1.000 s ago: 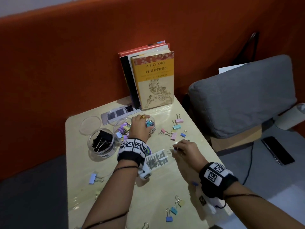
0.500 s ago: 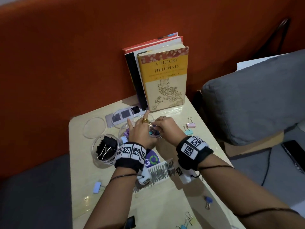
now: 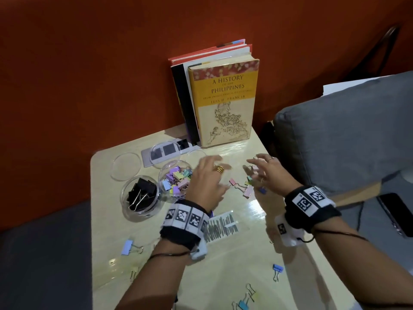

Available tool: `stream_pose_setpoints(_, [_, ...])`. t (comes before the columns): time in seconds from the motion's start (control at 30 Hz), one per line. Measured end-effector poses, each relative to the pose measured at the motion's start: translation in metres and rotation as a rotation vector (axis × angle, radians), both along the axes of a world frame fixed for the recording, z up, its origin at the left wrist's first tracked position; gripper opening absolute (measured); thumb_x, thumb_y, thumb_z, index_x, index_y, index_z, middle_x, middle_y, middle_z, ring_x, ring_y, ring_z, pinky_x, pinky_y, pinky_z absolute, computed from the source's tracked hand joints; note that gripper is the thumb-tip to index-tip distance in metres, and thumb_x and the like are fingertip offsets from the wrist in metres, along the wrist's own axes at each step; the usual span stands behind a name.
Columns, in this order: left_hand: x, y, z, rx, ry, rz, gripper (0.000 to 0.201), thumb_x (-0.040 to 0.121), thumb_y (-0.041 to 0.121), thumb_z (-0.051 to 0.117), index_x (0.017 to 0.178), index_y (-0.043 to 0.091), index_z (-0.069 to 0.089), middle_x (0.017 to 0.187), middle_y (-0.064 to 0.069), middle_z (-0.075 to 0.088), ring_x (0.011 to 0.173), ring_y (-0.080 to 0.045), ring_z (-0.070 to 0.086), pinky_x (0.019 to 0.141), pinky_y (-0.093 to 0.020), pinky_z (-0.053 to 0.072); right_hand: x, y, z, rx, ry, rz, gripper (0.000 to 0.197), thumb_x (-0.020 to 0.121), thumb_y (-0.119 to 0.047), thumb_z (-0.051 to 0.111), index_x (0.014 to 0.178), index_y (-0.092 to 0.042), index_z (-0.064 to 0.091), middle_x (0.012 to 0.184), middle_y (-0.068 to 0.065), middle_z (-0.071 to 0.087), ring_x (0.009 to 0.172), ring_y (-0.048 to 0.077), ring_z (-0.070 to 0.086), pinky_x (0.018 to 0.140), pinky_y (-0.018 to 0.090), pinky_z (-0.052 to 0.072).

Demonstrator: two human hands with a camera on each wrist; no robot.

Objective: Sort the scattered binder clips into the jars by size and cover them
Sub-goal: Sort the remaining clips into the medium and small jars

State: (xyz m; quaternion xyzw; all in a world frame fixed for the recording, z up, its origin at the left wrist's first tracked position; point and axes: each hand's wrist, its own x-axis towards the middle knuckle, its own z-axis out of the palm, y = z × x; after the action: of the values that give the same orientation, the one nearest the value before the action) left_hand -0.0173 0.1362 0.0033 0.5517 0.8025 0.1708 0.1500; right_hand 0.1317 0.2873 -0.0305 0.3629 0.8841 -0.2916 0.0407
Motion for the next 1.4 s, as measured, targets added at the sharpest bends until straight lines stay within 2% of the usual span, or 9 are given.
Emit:
stream_pose_setpoints(0.13, [0.044, 0.013, -0.013, -0.172, -0.125, -0.068, 0.023, 0.092, 0.022, 0.056, 0.112, 0.016, 0.063, 0.117, -0.001, 0.053, 0.11, -0.018, 0.052, 0.094, -0.032, 0.046, 0.001, -0.006, -0.005, 0.081, -0.071, 0.114, 0.046, 0.077, -0.008, 0.066, 0.12, -0.022, 0.056, 0.135, 0.011, 0.041, 0.117, 0.03, 0.041, 0.096, 0.035, 0.039])
stream_pose_setpoints(0.23, [0.06, 0.024, -0.027, -0.23, -0.13, -0.036, 0.034, 0.092, 0.026, 0.054, 0.12, 0.009, 0.057, 0.12, -0.008, 0.048, 0.114, -0.025, 0.049, 0.093, -0.038, 0.047, 0.0, -0.008, -0.007, 0.111, -0.084, 0.125, 0.048, 0.069, 0.003, 0.064, 0.112, -0.019, 0.06, 0.125, 0.012, 0.045, 0.108, 0.029, 0.041, 0.084, 0.027, 0.037])
stream_pose_setpoints(0.33, [0.069, 0.028, -0.037, -0.277, -0.089, -0.001, 0.043, 0.091, 0.035, 0.056, 0.122, 0.006, 0.054, 0.121, -0.011, 0.046, 0.119, -0.028, 0.043, 0.093, -0.04, 0.045, 0.001, -0.009, -0.007, 0.141, -0.134, 0.161, 0.048, 0.072, 0.001, 0.062, 0.113, -0.022, 0.056, 0.119, 0.01, 0.047, 0.105, 0.027, 0.039, 0.085, 0.03, 0.039])
stream_pose_setpoints(0.67, [0.062, 0.012, -0.052, -0.284, -0.011, -0.027, 0.047, 0.081, 0.033, 0.059, 0.124, 0.022, 0.045, 0.123, -0.006, 0.052, 0.115, -0.028, 0.046, 0.097, -0.039, 0.042, 0.002, -0.014, -0.008, 0.229, -0.179, 0.26, 0.039, 0.083, -0.011, 0.057, 0.118, -0.022, 0.046, 0.124, 0.008, 0.044, 0.108, 0.026, 0.039, 0.09, 0.034, 0.043])
stream_pose_setpoints(0.8, [0.058, -0.002, -0.043, -0.131, -0.026, -0.016, 0.042, 0.085, 0.037, 0.056, 0.124, 0.022, 0.048, 0.128, 0.0, 0.051, 0.118, -0.021, 0.045, 0.104, -0.035, 0.035, -0.001, -0.017, -0.002, 0.259, -0.213, 0.279, 0.034, 0.086, -0.018, 0.051, 0.119, -0.02, 0.046, 0.121, 0.011, 0.045, 0.109, 0.029, 0.04, 0.091, 0.037, 0.044])
stream_pose_setpoints(0.97, [0.018, -0.021, -0.008, 0.125, -0.127, 0.374, 0.033, 0.09, 0.04, 0.054, 0.116, 0.019, 0.058, 0.126, 0.002, 0.049, 0.114, -0.016, 0.049, 0.1, -0.027, 0.043, -0.008, -0.023, 0.003, 0.226, -0.195, 0.22, 0.029, 0.09, -0.013, 0.045, 0.118, -0.014, 0.045, 0.115, 0.013, 0.048, 0.104, 0.03, 0.041, 0.086, 0.038, 0.043])
stream_pose_setpoints(1.1, [-0.031, -0.036, 0.003, 0.122, 0.009, 0.576, 0.042, 0.09, 0.045, 0.053, 0.114, 0.013, 0.061, 0.12, -0.006, 0.056, 0.108, -0.024, 0.056, 0.096, -0.039, 0.046, -0.015, -0.035, 0.015, 0.169, -0.024, 0.142, 0.022, 0.092, -0.022, 0.044, 0.112, -0.014, 0.049, 0.11, 0.012, 0.048, 0.103, 0.031, 0.04, 0.086, 0.037, 0.037])
stream_pose_setpoints(1.23, [-0.052, -0.042, 0.004, -0.153, 0.269, 0.58, 0.056, 0.086, 0.061, 0.049, 0.113, 0.015, 0.065, 0.117, -0.009, 0.063, 0.109, -0.026, 0.055, 0.093, -0.038, 0.038, -0.037, -0.049, 0.033, 0.187, 0.089, 0.152, 0.028, 0.084, -0.014, 0.054, 0.111, -0.018, 0.049, 0.111, 0.011, 0.049, 0.101, 0.029, 0.039, 0.084, 0.036, 0.035])
stream_pose_setpoints(1.4, [-0.066, -0.059, 0.003, -0.245, 0.293, 0.508, 0.077, 0.07, 0.073, 0.057, 0.119, 0.014, 0.062, 0.14, -0.006, 0.043, 0.126, -0.027, 0.037, 0.101, -0.042, 0.034, -0.072, -0.07, 0.048, 0.225, 0.195, 0.231, 0.025, 0.088, -0.016, 0.055, 0.112, -0.021, 0.053, 0.108, 0.007, 0.05, 0.098, 0.025, 0.038, 0.085, 0.035, 0.037])
